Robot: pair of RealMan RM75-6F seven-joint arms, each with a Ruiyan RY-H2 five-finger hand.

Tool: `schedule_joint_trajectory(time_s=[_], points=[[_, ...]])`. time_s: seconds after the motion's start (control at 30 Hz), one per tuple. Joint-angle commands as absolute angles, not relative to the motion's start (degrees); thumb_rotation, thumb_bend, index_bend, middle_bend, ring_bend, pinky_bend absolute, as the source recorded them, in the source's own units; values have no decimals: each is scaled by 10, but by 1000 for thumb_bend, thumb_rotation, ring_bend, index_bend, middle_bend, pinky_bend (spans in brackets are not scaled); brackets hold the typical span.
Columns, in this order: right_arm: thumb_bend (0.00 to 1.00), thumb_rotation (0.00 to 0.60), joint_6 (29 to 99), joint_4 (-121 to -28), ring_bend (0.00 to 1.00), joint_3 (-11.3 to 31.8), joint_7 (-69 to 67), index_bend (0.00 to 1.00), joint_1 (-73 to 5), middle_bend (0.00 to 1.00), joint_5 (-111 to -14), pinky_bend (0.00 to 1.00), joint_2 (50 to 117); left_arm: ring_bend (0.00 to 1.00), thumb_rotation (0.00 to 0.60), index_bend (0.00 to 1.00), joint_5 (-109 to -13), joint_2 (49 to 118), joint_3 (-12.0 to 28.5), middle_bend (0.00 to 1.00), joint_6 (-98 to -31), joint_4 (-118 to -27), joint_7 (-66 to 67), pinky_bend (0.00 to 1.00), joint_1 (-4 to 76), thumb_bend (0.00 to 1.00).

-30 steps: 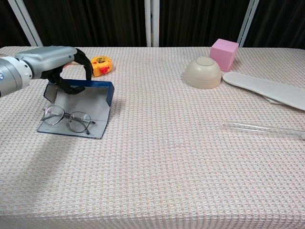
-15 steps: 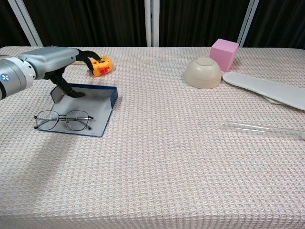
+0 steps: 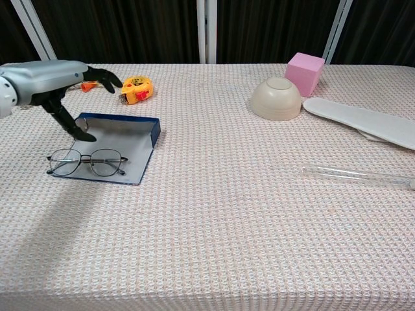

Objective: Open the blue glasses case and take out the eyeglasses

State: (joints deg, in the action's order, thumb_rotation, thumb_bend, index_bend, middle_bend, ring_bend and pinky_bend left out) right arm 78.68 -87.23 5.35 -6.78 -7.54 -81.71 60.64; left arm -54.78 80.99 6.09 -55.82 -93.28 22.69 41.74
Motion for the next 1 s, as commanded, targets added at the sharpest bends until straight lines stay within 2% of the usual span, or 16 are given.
schedule_joint_trajectory(time_s=[0.03, 0.23, 0.7, 1.0], points=[[449, 600, 787, -874, 0, 53, -66, 0, -76, 0, -819, 0, 607, 22, 600, 176, -504, 768, 37, 142, -540, -989, 258, 88, 408, 150], [449, 600, 792, -881, 0, 51, -61, 0, -75, 0, -824, 0, 604, 22, 600, 227, -514, 784, 29, 143, -542, -977, 240, 88, 399, 205], [449, 600, 788, -889, 0, 53, -53, 0, -77, 0, -819, 0, 600, 22, 600, 299, -522, 819, 32, 143, -518, -924, 200, 87, 397, 258], [450, 600, 786, -883, 0, 52, -59, 0, -75, 0, -817, 0, 601, 22, 600, 372, -526, 835, 26, 147, -519, -903, 202, 113, 394, 336]])
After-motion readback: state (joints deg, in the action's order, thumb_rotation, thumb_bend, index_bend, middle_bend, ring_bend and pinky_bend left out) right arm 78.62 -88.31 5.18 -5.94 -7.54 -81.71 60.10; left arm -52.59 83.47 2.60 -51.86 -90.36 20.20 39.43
